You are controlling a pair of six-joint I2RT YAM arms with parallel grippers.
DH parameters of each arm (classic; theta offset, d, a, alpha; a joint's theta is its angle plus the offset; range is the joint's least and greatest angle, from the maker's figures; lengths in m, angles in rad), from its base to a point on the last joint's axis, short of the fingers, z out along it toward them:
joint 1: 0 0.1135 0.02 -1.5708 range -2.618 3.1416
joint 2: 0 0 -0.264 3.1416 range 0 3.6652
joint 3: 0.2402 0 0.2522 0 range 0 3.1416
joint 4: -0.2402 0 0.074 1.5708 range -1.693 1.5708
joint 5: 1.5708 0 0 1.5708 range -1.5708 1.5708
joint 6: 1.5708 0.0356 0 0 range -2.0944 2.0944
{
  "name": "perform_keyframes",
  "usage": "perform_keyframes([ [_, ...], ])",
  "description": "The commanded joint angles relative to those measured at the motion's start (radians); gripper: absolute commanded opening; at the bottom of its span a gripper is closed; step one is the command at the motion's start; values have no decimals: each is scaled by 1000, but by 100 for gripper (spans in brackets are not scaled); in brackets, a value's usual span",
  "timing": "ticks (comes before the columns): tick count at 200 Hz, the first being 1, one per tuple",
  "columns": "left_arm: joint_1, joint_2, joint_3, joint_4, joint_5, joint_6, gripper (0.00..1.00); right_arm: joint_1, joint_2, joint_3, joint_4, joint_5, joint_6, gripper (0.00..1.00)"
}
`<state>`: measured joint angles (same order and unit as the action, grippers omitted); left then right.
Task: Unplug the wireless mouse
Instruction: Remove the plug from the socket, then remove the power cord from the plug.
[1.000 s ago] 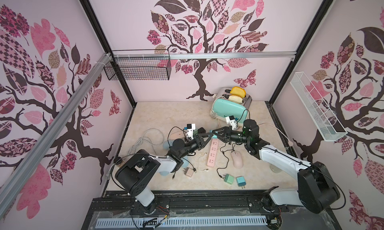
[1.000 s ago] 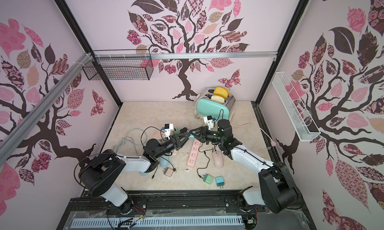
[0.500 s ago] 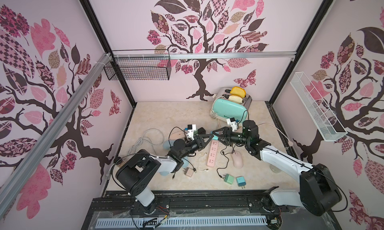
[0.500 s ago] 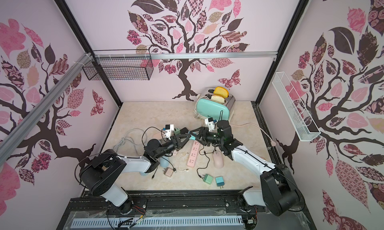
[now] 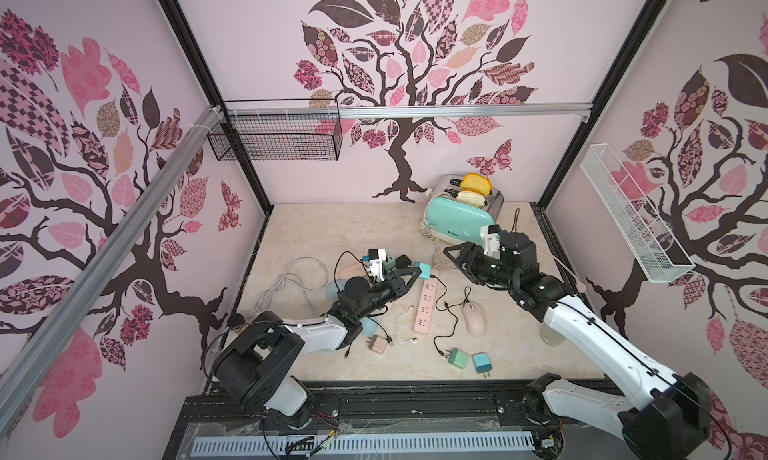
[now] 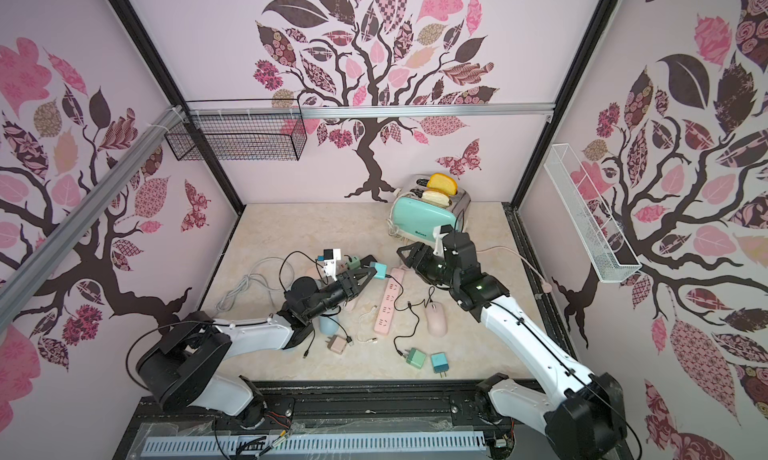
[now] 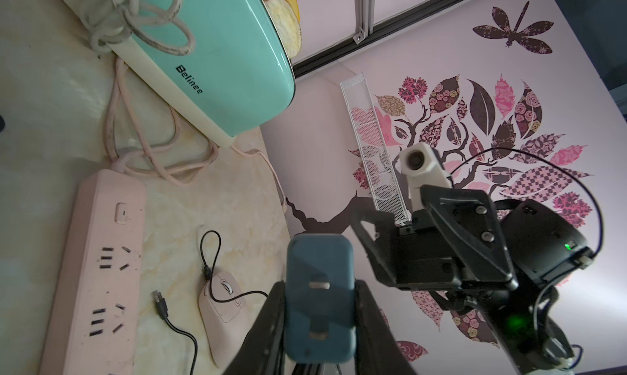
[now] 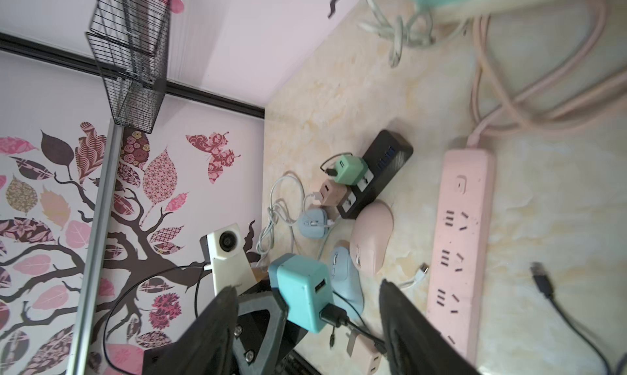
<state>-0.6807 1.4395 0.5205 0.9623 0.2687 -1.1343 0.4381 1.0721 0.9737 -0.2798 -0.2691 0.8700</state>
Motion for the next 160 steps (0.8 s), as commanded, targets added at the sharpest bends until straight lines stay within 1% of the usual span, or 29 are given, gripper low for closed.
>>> perform_keyframes([
  [1,-3,-85,13,-134,-82,185,0,3,-32,47,-158,91,50,59],
  [12,-5,-111,14,-145,-101,226,0,14,-21,24,-127,36,175,56],
  [20,-6,-121,13,-145,-111,246,0,40,-15,2,-88,25,264,55],
  [44,-13,-137,13,-131,-130,284,0,157,-9,-18,-50,141,463,51],
  [49,-18,-142,13,-131,-134,298,0,175,-11,-27,-32,163,501,49],
  [62,-36,-164,15,-156,-159,336,0,212,-15,-40,-15,233,582,48],
  [76,-52,-188,16,-184,-183,371,0,238,-14,-40,-22,298,640,51],
  [88,-54,-202,7,-187,-190,384,0,251,-7,-52,-10,313,696,53],
  [114,-56,-233,-9,-198,-196,413,0,269,36,-63,26,304,780,53],
  [127,-56,-240,-18,-195,-194,421,0,272,65,-69,76,289,811,51],
  [160,-57,-248,-31,-183,-180,432,0,311,135,-19,121,263,823,48],
])
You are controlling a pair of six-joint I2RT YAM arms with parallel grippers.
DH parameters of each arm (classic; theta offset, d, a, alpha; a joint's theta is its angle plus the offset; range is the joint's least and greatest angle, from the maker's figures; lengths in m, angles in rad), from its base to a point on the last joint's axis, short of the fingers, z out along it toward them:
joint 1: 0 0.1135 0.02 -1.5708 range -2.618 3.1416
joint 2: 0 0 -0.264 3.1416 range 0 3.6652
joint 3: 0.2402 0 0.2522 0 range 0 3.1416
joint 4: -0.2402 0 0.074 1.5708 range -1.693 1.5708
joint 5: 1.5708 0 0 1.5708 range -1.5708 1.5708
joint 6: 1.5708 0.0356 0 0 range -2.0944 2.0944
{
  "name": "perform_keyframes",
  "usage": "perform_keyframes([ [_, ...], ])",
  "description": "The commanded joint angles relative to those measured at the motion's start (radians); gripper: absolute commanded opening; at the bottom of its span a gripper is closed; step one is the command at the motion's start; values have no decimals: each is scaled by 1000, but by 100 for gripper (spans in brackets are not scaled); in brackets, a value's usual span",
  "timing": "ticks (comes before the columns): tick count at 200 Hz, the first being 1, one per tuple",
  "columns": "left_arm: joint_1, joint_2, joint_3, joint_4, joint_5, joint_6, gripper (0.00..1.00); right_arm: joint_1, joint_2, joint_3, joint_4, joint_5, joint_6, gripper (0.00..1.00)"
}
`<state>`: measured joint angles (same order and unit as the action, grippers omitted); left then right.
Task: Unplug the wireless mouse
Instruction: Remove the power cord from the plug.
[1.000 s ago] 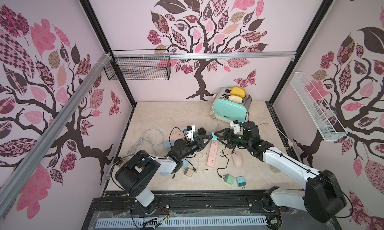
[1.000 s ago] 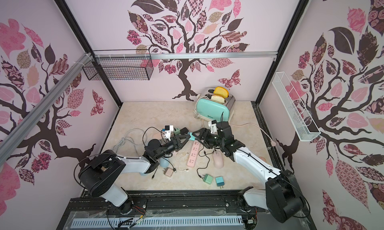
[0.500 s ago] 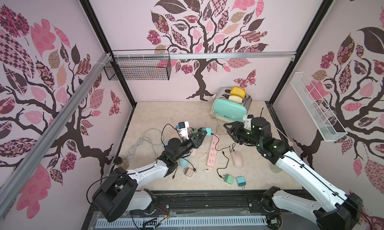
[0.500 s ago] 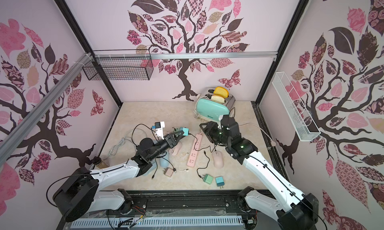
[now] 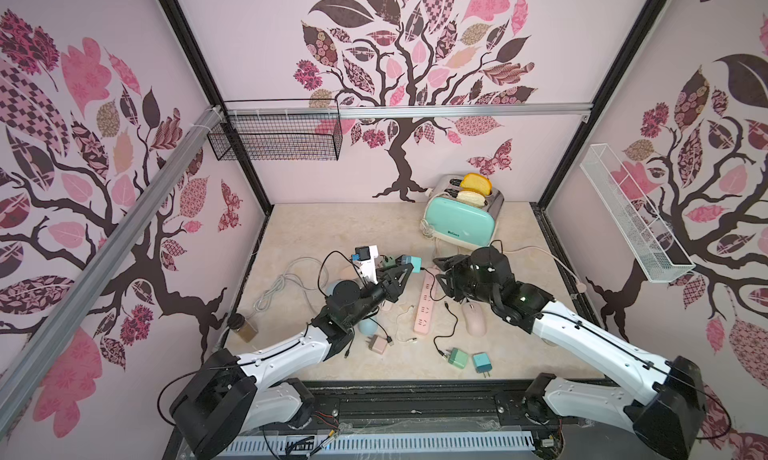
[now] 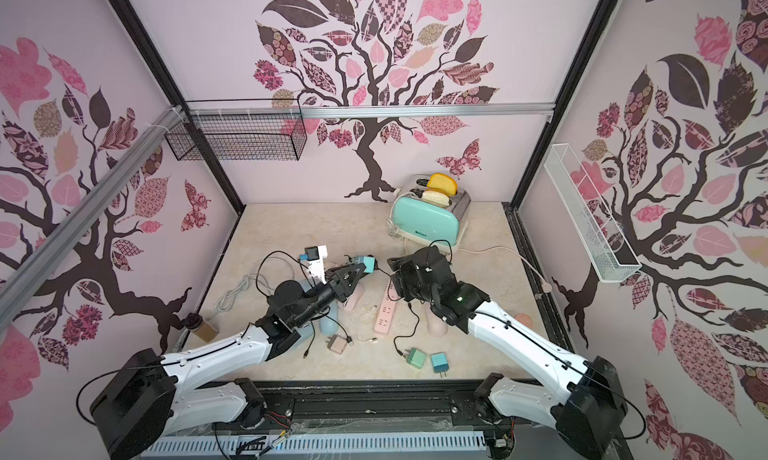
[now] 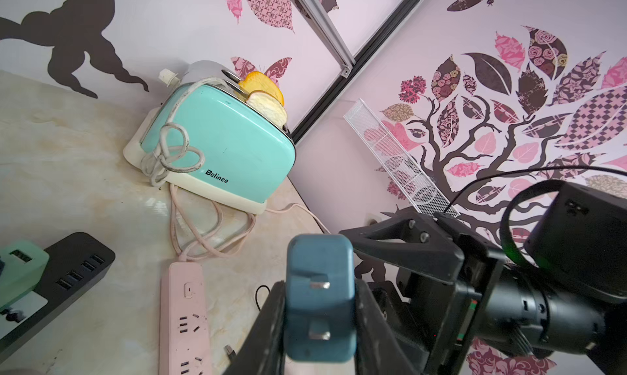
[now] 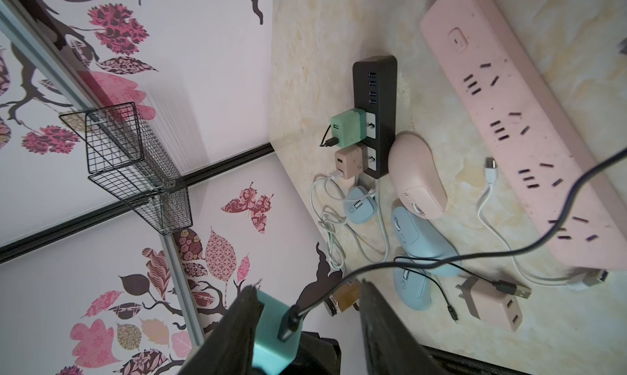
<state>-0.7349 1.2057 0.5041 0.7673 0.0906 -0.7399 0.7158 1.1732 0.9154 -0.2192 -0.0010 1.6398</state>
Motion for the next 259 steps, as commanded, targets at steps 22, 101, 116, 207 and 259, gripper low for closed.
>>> perform_keyframes([
  [22,-3,-14,-20,22,-5,37,0,53,69,56,75,-11,66,46],
  [101,-14,-19,-52,28,-11,38,0,49,144,31,176,-24,112,0],
  [116,-15,-39,-62,-2,-50,26,0,25,138,8,160,-29,89,0],
  [207,12,48,-29,-110,-24,-52,0,-133,64,-171,87,-81,-134,0],
  [259,35,376,189,-353,207,-84,0,-152,-8,-65,-155,-133,-491,0],
])
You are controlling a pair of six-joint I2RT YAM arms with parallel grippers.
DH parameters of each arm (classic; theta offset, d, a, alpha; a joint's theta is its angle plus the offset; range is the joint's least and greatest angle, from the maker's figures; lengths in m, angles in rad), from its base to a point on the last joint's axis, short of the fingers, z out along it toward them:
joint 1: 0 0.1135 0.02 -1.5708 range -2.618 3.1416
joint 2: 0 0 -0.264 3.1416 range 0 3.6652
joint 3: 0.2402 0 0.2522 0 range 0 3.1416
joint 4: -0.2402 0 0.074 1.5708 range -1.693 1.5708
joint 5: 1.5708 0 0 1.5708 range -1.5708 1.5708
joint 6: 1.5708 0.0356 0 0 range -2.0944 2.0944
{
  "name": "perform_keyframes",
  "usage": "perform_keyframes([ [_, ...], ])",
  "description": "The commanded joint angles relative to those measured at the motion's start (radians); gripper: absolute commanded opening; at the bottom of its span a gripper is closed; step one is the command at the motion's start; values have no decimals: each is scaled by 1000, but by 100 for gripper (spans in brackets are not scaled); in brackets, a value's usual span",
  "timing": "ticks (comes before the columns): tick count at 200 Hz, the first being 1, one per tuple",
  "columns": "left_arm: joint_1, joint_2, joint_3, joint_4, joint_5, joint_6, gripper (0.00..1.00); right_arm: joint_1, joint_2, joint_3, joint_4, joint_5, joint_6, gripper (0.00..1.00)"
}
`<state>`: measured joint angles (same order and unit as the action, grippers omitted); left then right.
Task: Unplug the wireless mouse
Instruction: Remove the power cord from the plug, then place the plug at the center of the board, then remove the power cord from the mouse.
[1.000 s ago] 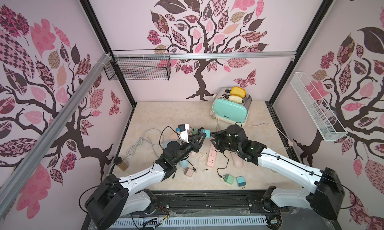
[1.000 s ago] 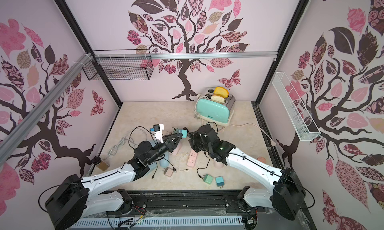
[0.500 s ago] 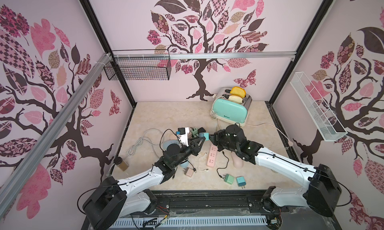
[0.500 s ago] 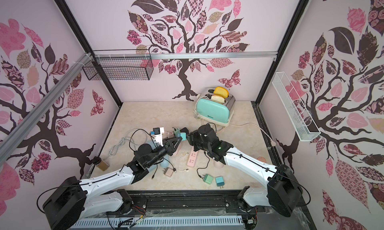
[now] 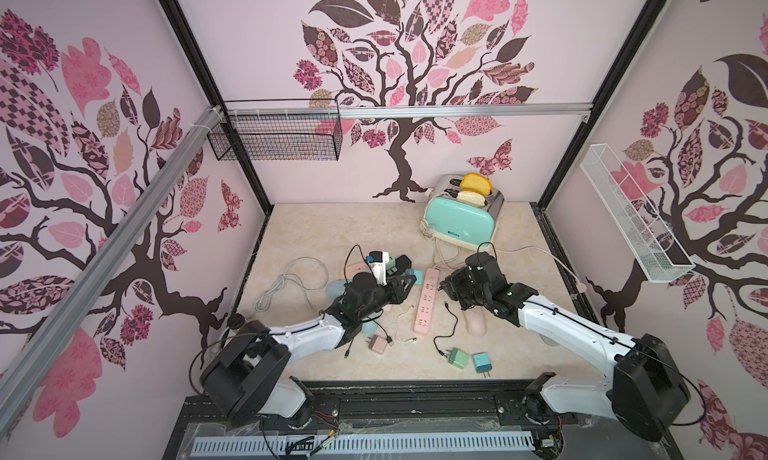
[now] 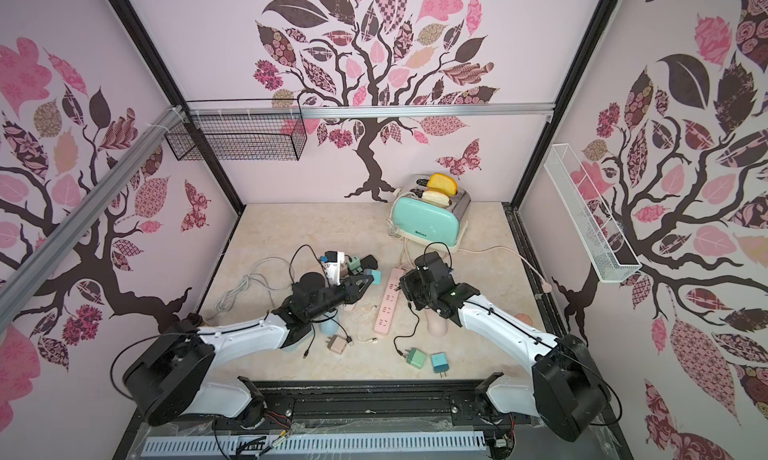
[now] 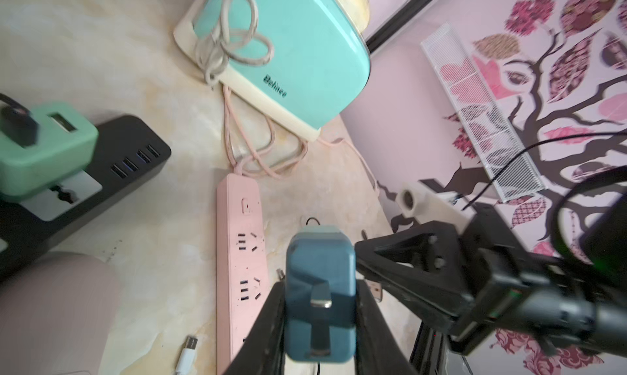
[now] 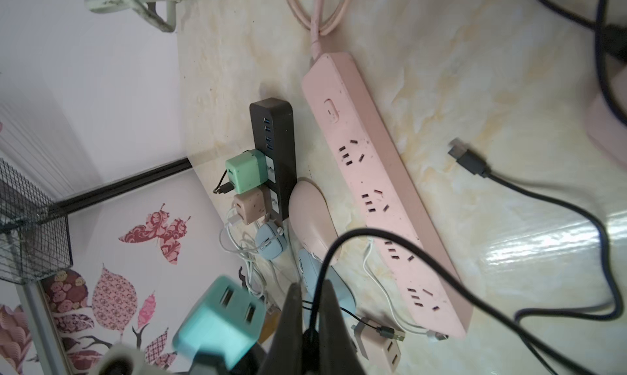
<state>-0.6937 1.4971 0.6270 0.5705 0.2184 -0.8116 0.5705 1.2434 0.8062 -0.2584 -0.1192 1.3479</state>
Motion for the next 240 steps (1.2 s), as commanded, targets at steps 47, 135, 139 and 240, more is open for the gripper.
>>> perform_keyframes([
  [47,7,227,152,-368,35,-38,0,-7,-142,27,-169,-86,-366,0],
  [135,-13,30,28,-224,105,12,61,-9,-111,71,-144,-191,-447,0],
  [139,-31,10,14,-215,82,33,61,-9,-107,80,-145,-187,-439,0],
  [240,-288,-23,-124,242,-263,144,60,25,-121,26,189,-147,80,0],
])
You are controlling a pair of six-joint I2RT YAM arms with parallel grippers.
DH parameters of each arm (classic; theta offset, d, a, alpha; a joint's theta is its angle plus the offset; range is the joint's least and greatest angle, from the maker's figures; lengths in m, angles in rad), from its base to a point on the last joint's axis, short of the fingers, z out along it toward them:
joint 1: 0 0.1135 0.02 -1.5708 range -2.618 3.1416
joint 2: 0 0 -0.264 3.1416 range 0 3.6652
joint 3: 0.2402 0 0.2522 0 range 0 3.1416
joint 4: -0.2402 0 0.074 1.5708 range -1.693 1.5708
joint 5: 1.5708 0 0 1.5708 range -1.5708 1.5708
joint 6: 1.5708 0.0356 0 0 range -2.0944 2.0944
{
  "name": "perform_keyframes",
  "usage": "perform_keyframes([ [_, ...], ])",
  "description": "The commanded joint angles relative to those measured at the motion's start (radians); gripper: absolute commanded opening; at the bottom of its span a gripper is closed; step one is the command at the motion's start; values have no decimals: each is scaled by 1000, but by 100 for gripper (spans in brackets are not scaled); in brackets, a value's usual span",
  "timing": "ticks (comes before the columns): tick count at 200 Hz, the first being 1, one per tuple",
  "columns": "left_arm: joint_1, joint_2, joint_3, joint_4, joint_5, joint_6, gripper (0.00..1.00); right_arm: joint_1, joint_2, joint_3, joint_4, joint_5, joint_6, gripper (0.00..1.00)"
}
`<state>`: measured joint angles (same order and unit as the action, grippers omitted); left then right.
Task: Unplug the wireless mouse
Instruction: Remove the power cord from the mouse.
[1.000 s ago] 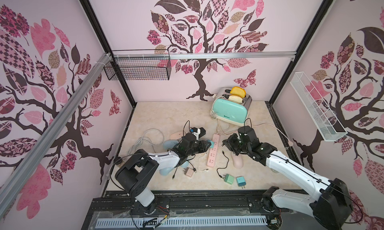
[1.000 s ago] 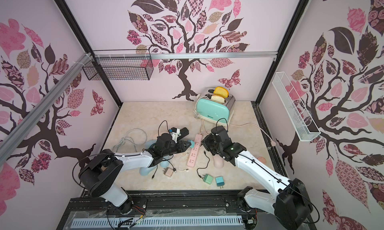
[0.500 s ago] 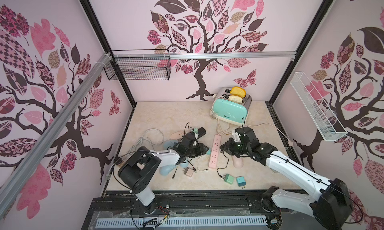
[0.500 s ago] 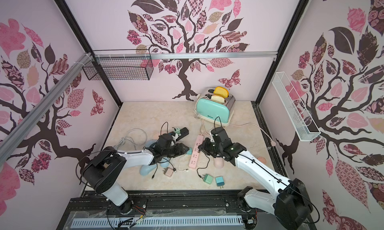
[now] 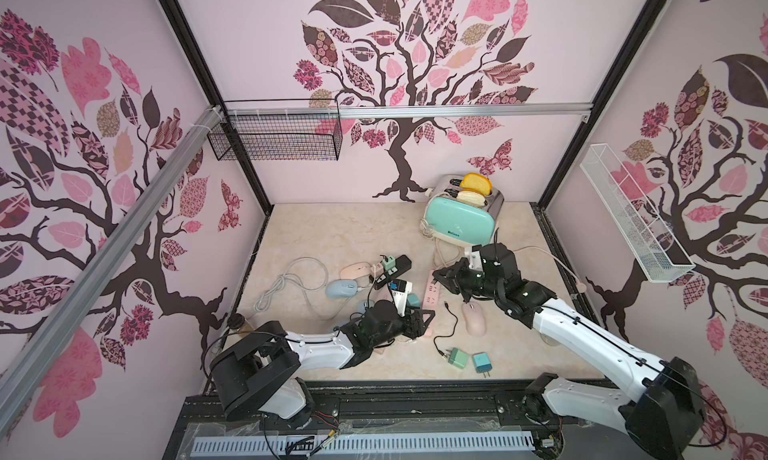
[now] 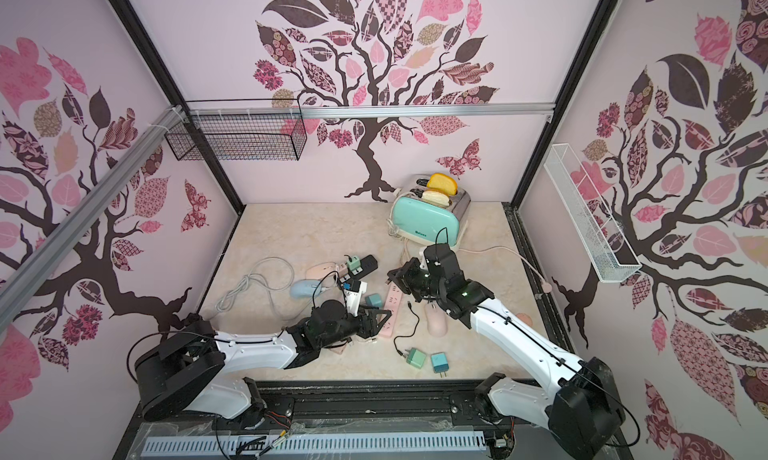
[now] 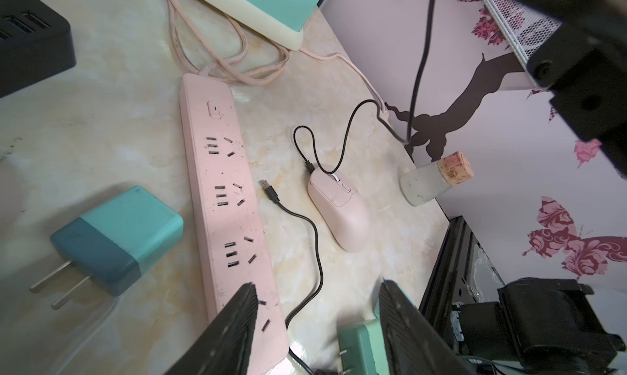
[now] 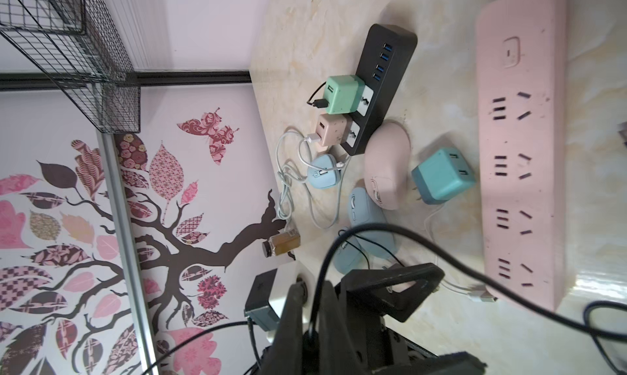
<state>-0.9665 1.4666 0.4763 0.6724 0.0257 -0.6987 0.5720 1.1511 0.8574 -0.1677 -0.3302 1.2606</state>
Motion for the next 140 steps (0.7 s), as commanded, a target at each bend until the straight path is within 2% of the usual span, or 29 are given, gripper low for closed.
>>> perform_keyframes([
  [1,-15,8,28,142,-70,31,60,25,-30,-26,101,68,171,0],
  [62,-15,103,80,227,-80,-18,60,133,-37,-61,184,192,336,0],
  [140,-11,158,96,292,-114,-59,62,281,-82,-108,227,352,450,0],
])
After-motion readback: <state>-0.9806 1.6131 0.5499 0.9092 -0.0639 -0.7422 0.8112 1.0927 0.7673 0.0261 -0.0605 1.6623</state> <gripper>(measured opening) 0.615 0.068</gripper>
